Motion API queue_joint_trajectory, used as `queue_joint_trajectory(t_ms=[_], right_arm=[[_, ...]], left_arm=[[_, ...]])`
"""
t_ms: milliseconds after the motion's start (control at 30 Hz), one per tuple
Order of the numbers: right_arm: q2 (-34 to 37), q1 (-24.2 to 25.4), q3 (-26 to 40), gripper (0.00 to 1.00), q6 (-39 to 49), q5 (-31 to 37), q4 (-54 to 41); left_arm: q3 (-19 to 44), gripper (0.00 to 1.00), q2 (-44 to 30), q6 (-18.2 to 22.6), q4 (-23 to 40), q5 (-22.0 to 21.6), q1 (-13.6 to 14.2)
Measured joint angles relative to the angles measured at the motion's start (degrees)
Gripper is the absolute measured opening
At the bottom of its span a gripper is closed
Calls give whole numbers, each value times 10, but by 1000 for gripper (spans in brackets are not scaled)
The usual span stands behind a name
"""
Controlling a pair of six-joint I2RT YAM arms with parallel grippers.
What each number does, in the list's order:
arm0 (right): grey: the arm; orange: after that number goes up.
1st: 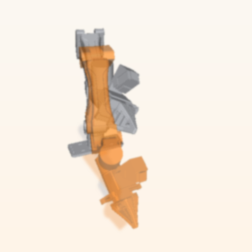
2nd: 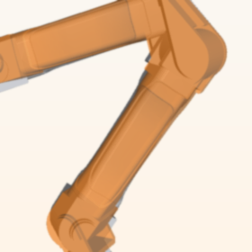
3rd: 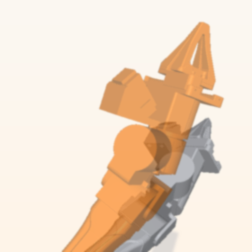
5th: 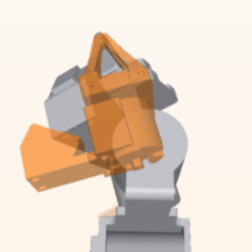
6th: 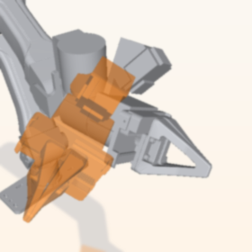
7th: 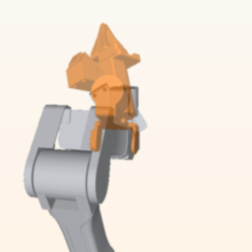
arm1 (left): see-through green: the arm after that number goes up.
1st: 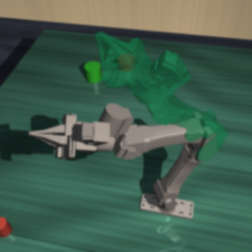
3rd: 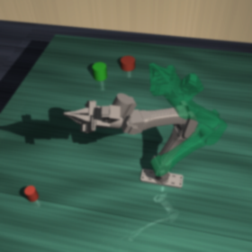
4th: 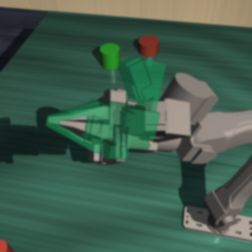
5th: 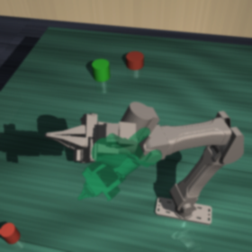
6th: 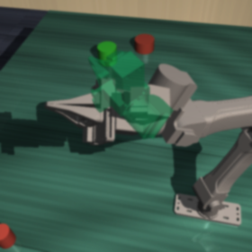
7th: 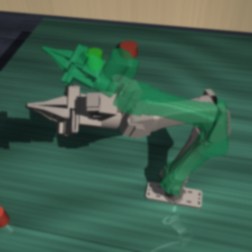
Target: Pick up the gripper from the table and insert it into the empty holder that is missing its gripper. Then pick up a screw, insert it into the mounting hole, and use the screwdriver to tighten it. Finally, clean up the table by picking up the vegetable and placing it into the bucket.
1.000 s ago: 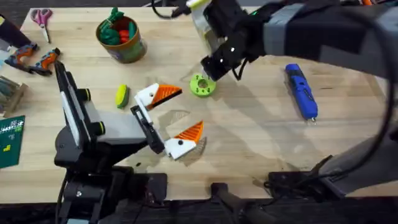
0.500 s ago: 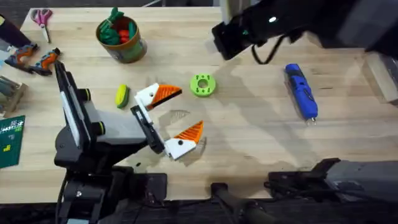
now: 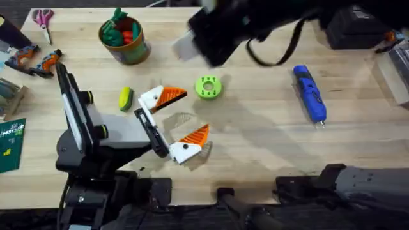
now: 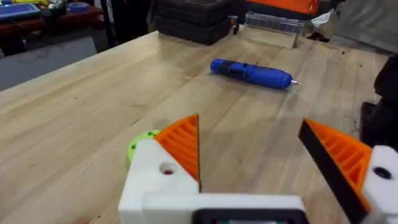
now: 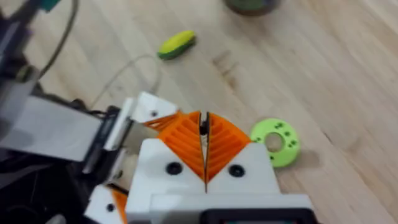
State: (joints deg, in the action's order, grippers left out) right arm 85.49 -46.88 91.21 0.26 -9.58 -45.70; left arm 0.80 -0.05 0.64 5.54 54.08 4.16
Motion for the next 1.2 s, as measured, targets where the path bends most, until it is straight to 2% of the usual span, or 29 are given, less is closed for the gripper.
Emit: queue_joint_trajectory(t_ms=[233, 400, 700, 867, 1200], right_arm=[[0, -80, 0, 6, 0, -5, 8], [17, -106, 25, 6, 0, -6, -3], [112, -118, 134, 6, 0, -1, -99], [138, -119, 142, 6, 0, 19, -109], [139, -119, 146, 6, 0, 53, -120]], left_arm=[[0, 985, 0, 0, 0, 2, 0], [0, 985, 0, 0, 0, 2, 0], [0, 986, 0, 0, 0, 2, 0], [0, 985, 0, 0, 0, 2, 0], [0, 986, 0, 0, 0, 2, 0]])
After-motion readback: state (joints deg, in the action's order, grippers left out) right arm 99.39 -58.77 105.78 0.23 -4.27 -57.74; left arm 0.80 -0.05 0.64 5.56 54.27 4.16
